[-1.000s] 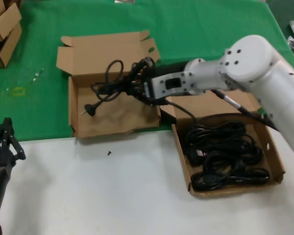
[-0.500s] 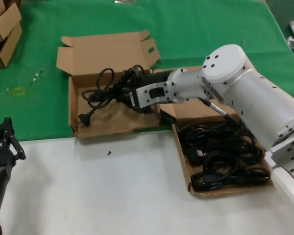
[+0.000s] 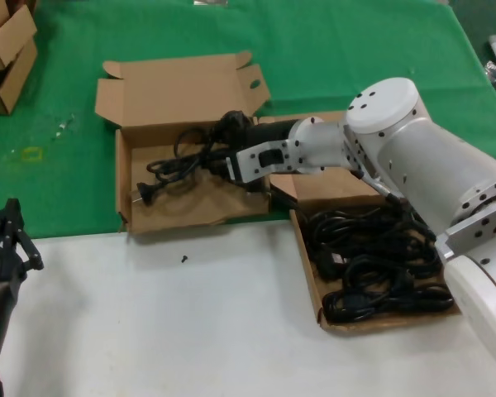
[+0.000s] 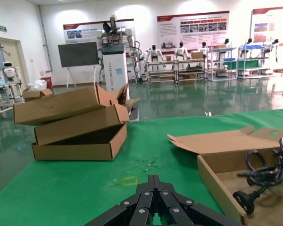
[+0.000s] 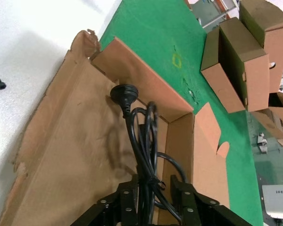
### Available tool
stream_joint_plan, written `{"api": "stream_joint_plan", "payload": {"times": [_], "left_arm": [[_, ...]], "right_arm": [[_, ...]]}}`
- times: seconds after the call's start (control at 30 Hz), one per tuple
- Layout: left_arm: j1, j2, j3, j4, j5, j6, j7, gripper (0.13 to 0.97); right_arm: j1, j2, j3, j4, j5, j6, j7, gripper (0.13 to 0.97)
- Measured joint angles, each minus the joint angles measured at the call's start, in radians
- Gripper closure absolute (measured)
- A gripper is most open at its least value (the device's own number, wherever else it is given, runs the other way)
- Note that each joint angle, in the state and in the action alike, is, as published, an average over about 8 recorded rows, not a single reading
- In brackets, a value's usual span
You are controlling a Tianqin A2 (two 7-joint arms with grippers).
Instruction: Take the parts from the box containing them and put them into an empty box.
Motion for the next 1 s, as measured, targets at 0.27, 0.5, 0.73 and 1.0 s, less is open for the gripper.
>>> {"api": "stream_joint_plan", "payload": {"times": [0.27,0.5,0.73,1.0], "left_arm": [[0.000,0.000,0.000,0.000,0.000,0.000,0.000,0.954],[0.000,0.000,0.000,0.000,0.000,0.000,0.000,0.954],[0.000,0.000,0.000,0.000,0.000,0.000,0.000,0.954],[0.000,0.000,0.000,0.000,0.000,0.000,0.000,0.954]], "right_arm": [[-0.011,0.019,0.015,0.018,0.001,-0.014,-0.006,0.727],[-0.100,0.106,-0.016,0.260,-0.041,-0.051,0.156,0.658],[-0.203,0.214,-0.035,0.525,-0.071,-0.084,0.331,0.518],[-0.313,0.337,-0.022,0.766,-0.075,-0.099,0.472,0.338]]}}
